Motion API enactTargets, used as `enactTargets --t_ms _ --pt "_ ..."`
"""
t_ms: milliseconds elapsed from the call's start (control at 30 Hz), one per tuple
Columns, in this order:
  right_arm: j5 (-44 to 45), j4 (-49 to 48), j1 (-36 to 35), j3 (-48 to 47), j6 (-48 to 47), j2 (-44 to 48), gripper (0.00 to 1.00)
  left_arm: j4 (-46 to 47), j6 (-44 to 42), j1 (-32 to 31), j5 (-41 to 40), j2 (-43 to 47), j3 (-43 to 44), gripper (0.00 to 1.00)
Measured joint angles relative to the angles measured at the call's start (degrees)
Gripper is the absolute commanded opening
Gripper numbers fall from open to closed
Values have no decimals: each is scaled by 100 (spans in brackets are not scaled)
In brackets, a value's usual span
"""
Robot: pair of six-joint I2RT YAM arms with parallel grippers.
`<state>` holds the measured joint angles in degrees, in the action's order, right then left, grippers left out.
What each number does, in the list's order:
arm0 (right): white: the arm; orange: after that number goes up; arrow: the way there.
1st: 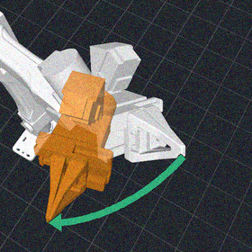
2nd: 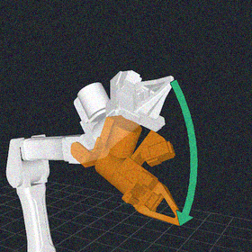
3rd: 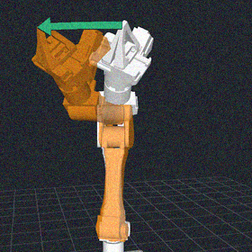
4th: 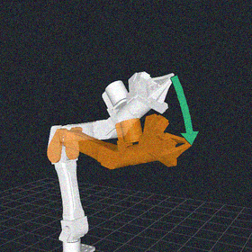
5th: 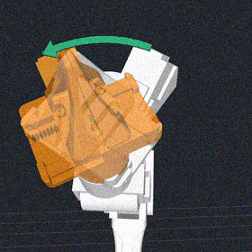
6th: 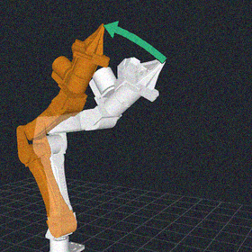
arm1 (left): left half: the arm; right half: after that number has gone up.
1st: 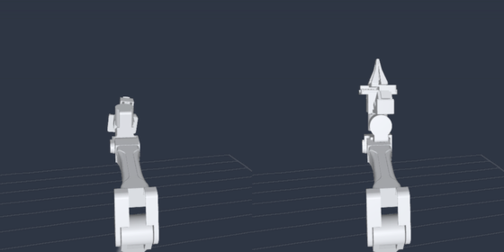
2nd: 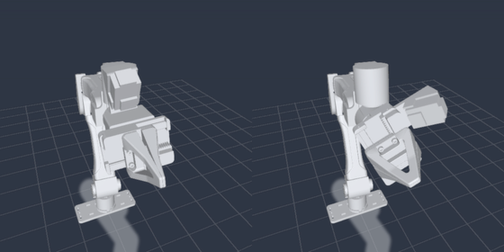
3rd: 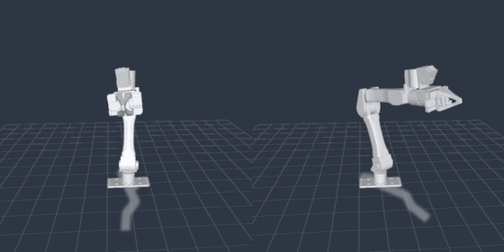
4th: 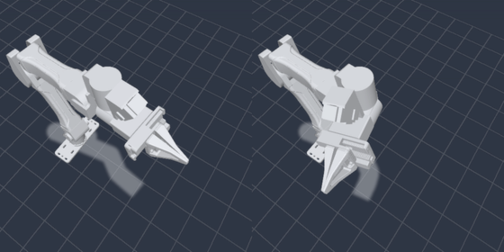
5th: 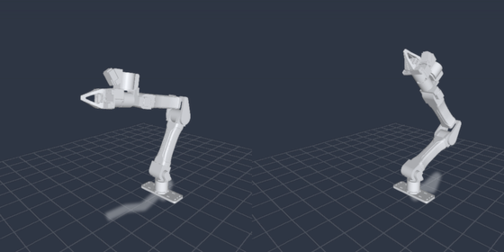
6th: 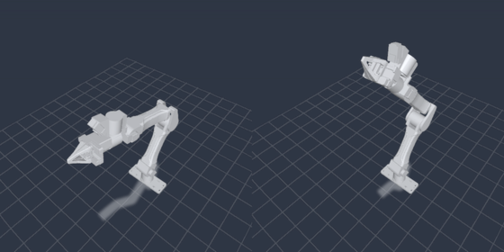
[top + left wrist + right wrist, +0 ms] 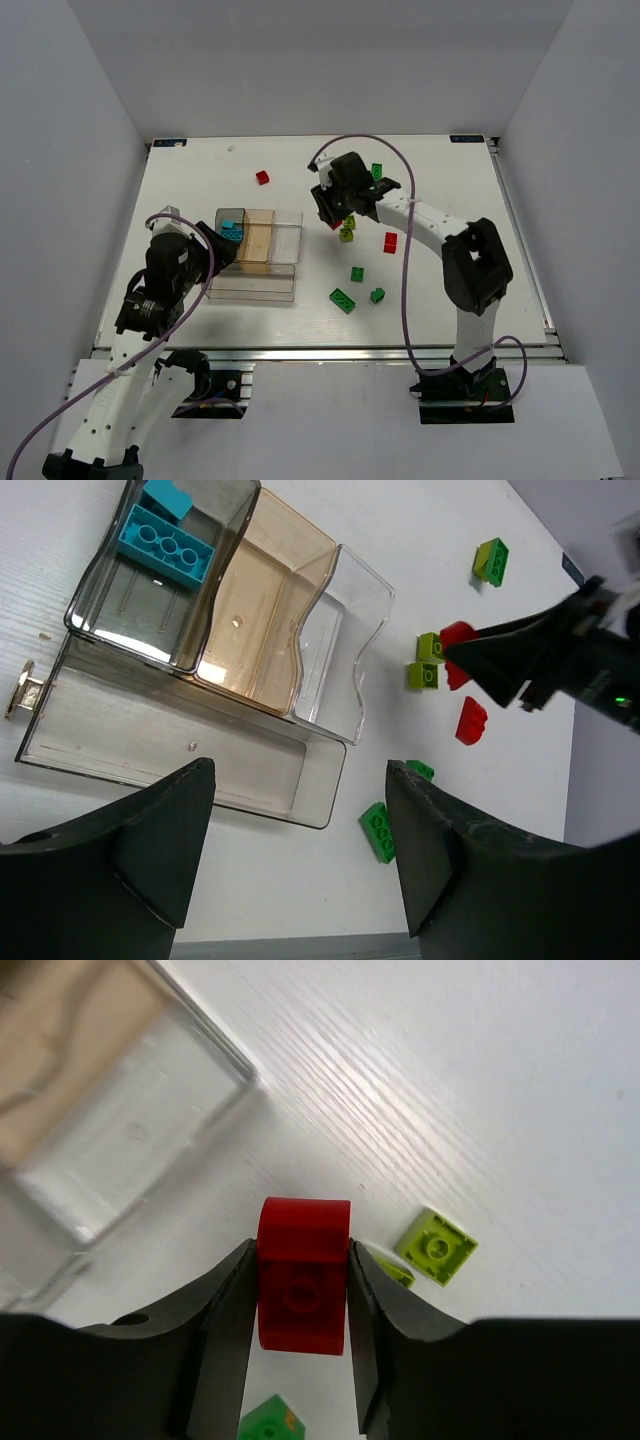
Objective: Sort the legos into containers by color
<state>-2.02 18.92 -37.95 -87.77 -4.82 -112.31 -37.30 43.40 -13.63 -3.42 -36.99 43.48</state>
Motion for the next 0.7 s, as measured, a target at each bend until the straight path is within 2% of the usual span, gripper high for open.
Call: enactTargets --t_ms 100,233,400,600,700 --pt "-474 -63 -35 -173 37 332 0 59 -2 0 37 39 -2 79" --pt "-1193 -323 -236 -485 496 282 0 149 -9 0 105 39 -2 79" --pt "-1880 -791 -612 -743 1309 -229 0 173 -4 0 133 39 0 79" --pt "-2315 -1329 -944 -1292 2120 -1121 0 166 59 0 133 186 0 80" --pt "-2369 -1563 -986 -1550 2476 -1493 8 138 81 0 133 278 0 81"
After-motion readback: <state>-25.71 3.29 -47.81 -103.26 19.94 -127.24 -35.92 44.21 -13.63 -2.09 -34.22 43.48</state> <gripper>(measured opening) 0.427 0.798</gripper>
